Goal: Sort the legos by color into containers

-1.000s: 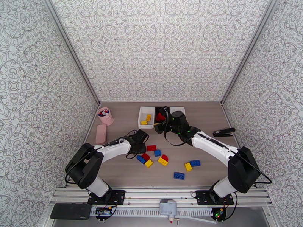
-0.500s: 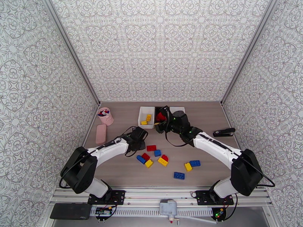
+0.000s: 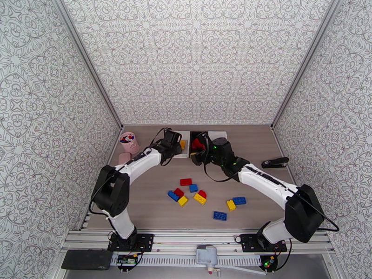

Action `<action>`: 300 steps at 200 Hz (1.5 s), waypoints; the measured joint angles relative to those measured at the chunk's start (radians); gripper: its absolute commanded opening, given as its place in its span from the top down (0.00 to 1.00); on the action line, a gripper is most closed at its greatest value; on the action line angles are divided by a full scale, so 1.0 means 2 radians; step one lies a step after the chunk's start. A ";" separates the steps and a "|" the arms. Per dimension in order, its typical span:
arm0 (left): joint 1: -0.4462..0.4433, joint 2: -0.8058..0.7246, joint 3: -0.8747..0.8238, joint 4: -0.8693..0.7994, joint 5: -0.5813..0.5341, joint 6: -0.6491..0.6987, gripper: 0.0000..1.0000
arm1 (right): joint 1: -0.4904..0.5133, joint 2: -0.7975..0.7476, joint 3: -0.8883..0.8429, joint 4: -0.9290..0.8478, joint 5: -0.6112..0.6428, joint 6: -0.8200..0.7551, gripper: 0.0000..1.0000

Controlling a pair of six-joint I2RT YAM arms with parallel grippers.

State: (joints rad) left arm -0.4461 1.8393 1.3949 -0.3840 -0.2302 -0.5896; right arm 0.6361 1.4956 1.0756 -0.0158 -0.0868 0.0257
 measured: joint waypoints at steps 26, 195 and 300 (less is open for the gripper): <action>0.017 0.061 0.068 -0.001 0.000 0.022 0.70 | -0.001 -0.002 0.000 0.000 0.000 0.000 0.11; 0.022 -0.165 -0.118 0.044 0.048 0.123 0.00 | -0.002 0.020 0.006 -0.050 -0.010 -0.074 0.05; -0.031 -0.534 -0.380 0.026 0.171 0.300 0.00 | 0.017 0.112 0.108 -0.185 -0.061 -0.158 0.06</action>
State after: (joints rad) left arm -0.5091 0.7708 0.6350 -0.3313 0.1112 0.0097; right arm 0.6697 1.7187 1.2915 -0.3866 -0.2096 -0.2901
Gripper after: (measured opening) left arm 0.995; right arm 0.942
